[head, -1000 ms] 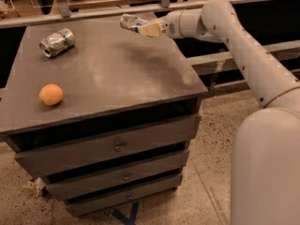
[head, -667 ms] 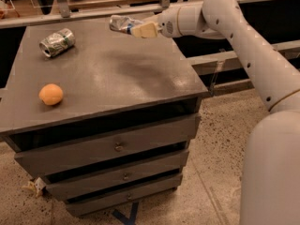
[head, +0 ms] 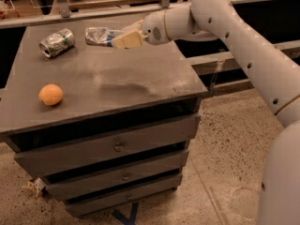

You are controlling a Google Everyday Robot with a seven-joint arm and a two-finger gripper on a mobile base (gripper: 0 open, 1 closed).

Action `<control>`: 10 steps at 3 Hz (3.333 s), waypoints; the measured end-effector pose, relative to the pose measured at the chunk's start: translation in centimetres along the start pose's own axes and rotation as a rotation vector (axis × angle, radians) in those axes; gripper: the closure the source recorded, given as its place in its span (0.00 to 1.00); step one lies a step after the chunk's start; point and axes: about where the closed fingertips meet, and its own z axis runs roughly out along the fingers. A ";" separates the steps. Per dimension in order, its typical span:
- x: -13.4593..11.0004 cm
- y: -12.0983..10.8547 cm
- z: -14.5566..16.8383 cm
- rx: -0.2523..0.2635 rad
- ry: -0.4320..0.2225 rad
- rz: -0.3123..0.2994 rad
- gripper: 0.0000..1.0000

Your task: Move redbull can near orange

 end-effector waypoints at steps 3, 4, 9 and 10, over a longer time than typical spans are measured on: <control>3.0 2.8 4.1 -0.013 0.051 0.096 1.00; 2.8 3.6 4.5 -0.055 0.048 0.097 1.00; 5.4 9.7 9.3 -0.182 0.086 0.242 0.82; 5.8 10.1 9.5 -0.185 0.091 0.258 0.59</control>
Offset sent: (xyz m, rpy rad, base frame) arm -0.0253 0.0458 -0.0578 -0.0335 0.1554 -0.0635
